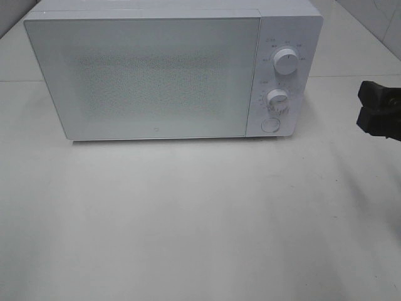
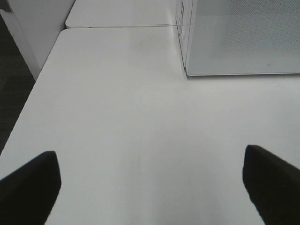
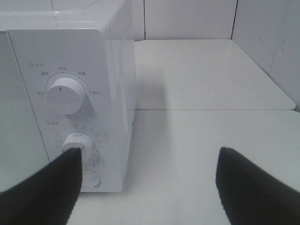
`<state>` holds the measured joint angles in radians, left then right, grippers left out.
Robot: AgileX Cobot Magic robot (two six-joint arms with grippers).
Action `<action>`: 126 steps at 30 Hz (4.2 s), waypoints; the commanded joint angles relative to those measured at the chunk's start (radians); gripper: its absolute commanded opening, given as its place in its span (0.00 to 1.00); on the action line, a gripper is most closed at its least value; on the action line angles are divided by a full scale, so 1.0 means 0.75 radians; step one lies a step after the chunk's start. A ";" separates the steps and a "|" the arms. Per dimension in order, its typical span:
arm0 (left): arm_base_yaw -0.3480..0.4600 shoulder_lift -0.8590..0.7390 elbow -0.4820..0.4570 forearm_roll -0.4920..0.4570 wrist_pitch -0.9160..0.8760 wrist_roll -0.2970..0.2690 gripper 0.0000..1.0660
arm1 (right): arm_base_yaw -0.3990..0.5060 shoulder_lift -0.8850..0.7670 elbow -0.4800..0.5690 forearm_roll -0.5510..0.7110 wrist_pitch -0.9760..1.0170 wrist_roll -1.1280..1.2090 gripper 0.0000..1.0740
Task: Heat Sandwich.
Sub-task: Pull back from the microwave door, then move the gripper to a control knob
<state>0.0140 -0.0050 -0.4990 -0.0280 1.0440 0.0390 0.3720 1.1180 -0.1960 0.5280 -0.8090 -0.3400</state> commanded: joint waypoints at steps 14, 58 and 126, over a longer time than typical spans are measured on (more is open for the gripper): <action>0.000 -0.035 0.004 -0.007 -0.011 0.000 0.94 | 0.152 0.267 0.021 0.108 -0.271 0.051 0.71; 0.000 -0.035 0.004 -0.007 -0.011 0.000 0.94 | 0.375 0.751 -0.084 0.216 -0.577 0.248 0.71; 0.000 -0.035 0.004 -0.007 -0.011 0.000 0.94 | 0.153 1.131 -0.635 -0.036 -0.373 0.239 0.07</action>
<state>0.0140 -0.0050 -0.4990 -0.0280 1.0440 0.0390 0.4900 1.9880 -0.6840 0.5000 -1.0690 -0.1530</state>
